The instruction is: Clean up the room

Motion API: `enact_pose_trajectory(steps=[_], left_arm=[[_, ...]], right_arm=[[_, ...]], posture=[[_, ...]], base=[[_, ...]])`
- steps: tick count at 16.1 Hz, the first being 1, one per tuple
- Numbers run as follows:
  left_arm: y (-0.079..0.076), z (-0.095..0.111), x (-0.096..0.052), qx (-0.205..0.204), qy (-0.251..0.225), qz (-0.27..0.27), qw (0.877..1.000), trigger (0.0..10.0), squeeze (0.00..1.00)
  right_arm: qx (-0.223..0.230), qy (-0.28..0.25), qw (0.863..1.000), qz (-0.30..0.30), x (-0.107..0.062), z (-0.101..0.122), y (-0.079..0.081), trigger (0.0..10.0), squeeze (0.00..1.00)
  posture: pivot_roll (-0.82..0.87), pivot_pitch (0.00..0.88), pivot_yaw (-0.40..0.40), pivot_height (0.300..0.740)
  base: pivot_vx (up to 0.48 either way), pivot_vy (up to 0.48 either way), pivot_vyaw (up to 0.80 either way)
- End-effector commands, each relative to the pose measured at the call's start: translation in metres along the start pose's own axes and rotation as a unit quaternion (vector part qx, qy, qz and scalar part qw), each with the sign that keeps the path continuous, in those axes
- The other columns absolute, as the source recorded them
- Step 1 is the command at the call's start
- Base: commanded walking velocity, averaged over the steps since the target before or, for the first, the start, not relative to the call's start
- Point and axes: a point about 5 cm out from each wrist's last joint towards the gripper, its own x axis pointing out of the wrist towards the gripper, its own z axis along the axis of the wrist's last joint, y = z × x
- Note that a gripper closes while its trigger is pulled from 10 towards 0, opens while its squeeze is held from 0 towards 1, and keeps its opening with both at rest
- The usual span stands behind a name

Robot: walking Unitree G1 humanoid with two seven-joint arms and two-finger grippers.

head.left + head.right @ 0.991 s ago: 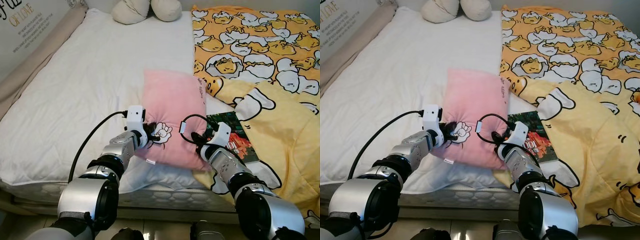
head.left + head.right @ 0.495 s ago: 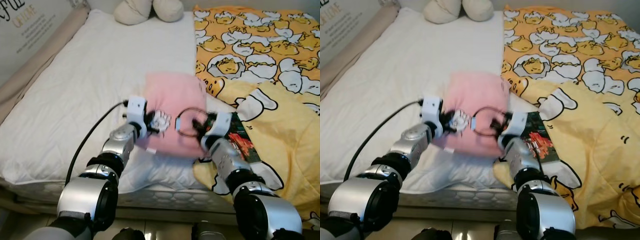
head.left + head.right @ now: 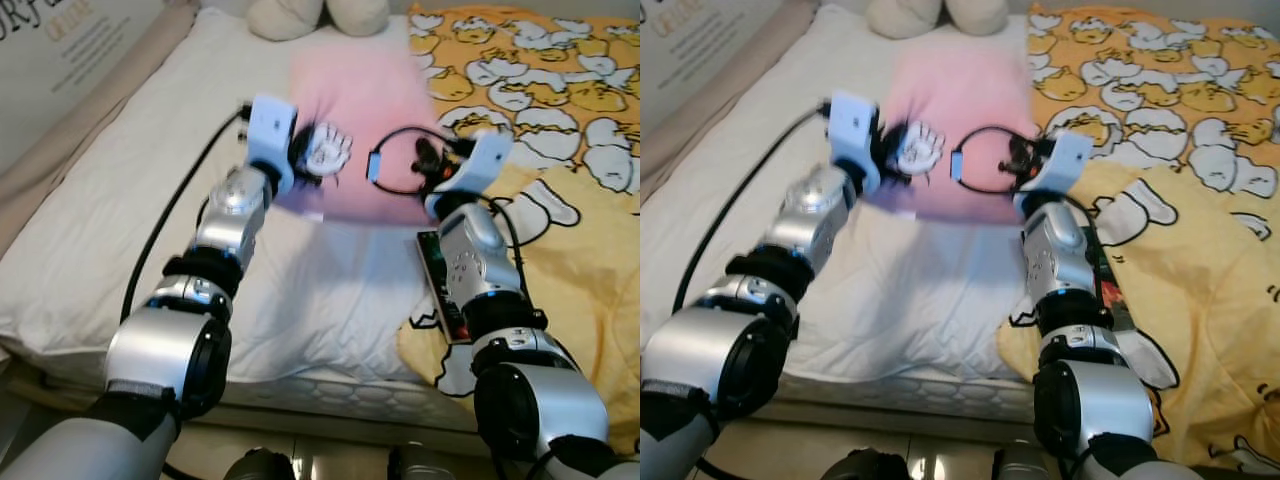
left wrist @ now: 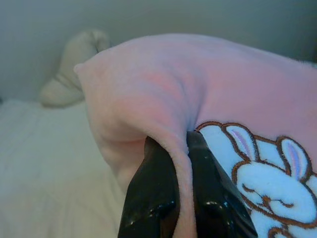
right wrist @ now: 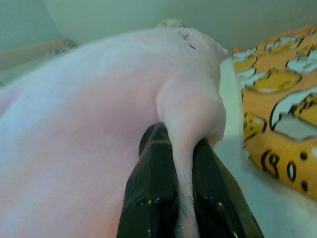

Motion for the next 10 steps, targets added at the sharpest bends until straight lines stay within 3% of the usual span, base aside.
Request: enact_pose_trajectory(steps=[1, 3, 10], left_arm=[[0.014, 0.019, 0.001, 0.018, -0.036, 0.017, 0.999, 10.0, 0.00], [0.017, 0.020, 0.000, 0.022, -0.038, 0.028, 0.999, 10.0, 0.00], [0.018, 0.010, -0.002, 0.037, -0.015, 0.031, 0.999, 10.0, 0.00]], right_arm=[[-0.049, -0.052, 0.997, -0.036, 0.001, 0.022, -0.008, 10.0, 0.00], [-0.047, -0.054, 0.997, -0.041, -0.001, 0.023, -0.010, 10.0, 0.00], [-0.081, -0.052, 0.995, -0.035, -0.007, 0.016, -0.004, 10.0, 0.00]], posture=[[-0.23, 0.000, 0.104, 0.714], [-0.23, 0.000, 0.105, 0.714], [-0.23, 0.000, 0.099, 0.714]], base=[[0.000, 0.000, 0.00], [0.000, 0.152, 0.00], [0.000, 0.480, 0.00]])
